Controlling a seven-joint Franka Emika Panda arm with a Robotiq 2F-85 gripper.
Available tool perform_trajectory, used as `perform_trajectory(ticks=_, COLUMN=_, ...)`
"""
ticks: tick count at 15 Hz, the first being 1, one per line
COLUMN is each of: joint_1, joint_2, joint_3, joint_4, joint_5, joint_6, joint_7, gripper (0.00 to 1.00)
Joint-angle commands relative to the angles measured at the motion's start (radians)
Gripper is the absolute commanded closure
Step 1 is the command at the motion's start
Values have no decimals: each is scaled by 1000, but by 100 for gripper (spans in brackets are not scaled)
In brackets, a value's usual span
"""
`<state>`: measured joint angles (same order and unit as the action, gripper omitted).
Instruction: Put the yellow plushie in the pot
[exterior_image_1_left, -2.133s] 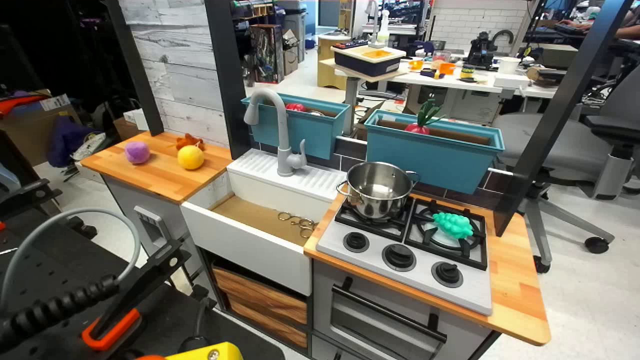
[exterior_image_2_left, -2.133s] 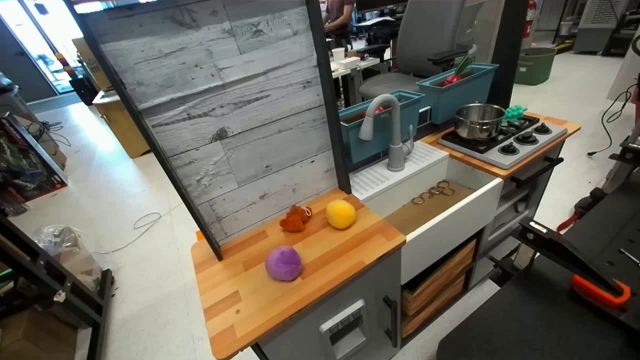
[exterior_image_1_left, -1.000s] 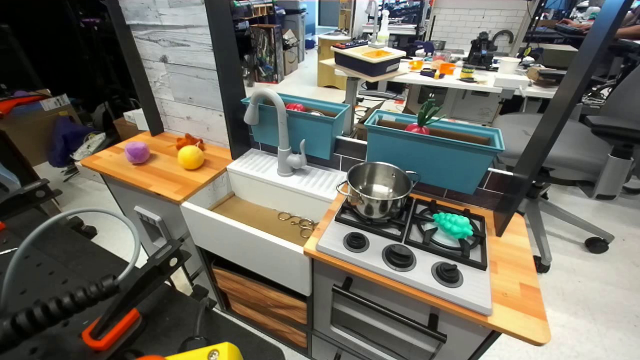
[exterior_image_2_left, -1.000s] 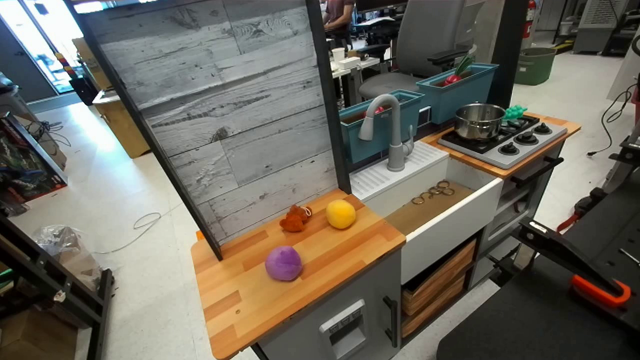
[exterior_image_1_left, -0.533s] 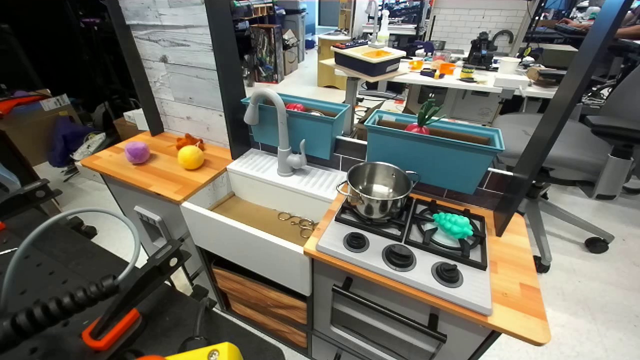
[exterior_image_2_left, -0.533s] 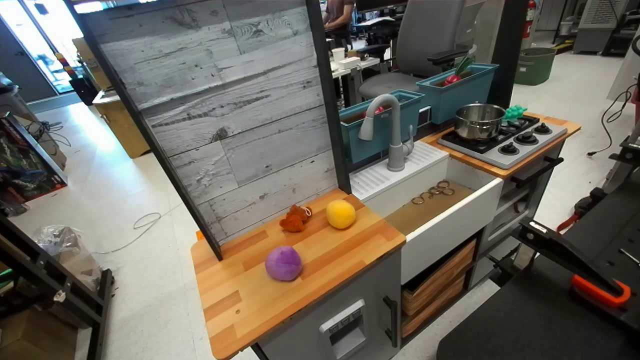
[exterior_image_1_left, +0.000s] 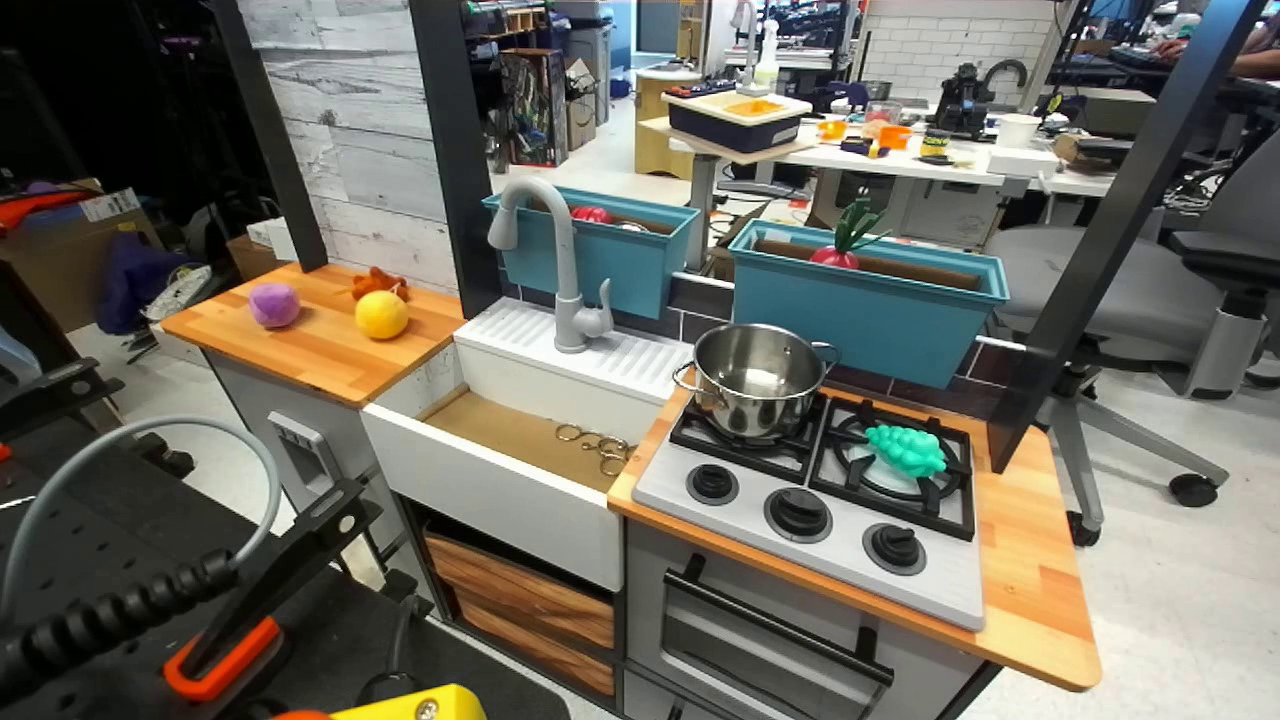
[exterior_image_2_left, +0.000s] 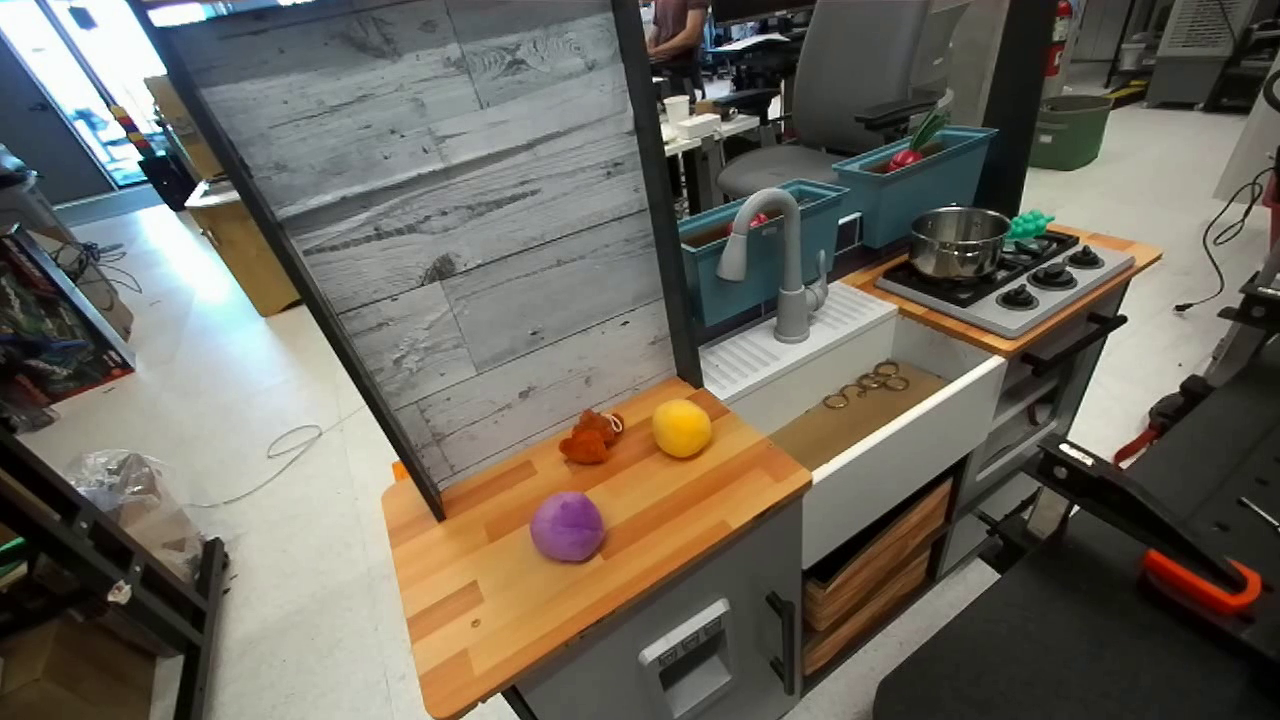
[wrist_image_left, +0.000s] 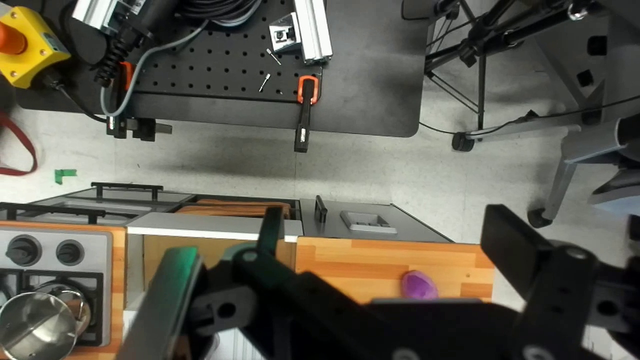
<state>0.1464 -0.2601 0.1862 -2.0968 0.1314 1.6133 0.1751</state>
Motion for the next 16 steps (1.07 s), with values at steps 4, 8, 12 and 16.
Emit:
perform_trajectory(ticks=4, joint_1=4, joint_2=194, joint_3=9, joint_4=40, joint_5=-93, joint_6=198, joint_7=-32, gripper=0)
perform_trajectory(ticks=8, joint_1=19, joint_2=305, joint_3=12, joint_4=59, joint_5=-153, joint_6=371, joint_7=-35, gripper=0)
perform_trajectory(ticks=12, joint_1=45, joint_2=422, joint_3=7, joint_4=86, joint_5=-240, joint_6=502, joint_7=-21, gripper=0)
perform_trajectory(ticks=16, joint_1=68, joint_2=536, joint_3=-10, joint_4=113, joint_5=-316, joint_6=637, joint_7=-4, gripper=0)
